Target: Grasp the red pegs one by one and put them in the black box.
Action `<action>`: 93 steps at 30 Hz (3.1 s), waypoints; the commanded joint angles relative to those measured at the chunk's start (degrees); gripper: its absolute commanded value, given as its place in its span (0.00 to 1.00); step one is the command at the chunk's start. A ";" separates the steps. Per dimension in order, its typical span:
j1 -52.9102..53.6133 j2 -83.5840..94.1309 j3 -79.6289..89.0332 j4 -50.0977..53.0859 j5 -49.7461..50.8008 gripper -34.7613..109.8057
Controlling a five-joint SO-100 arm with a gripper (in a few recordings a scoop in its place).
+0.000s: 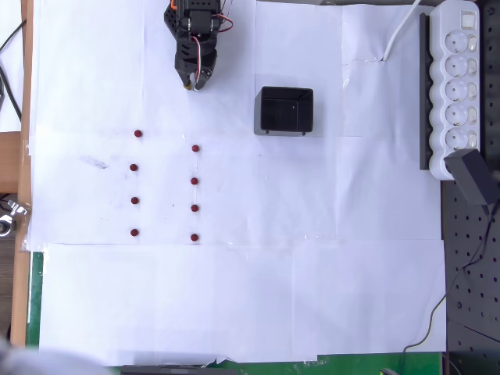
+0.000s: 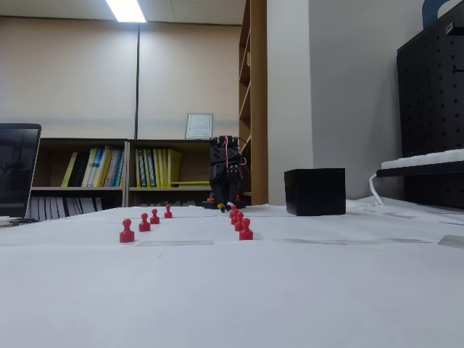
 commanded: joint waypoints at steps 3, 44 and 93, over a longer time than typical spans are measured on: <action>-3.16 -0.70 -0.53 2.46 13.80 0.24; -1.05 74.00 2.55 -94.57 20.04 0.32; 0.88 96.77 20.13 -101.87 18.02 0.24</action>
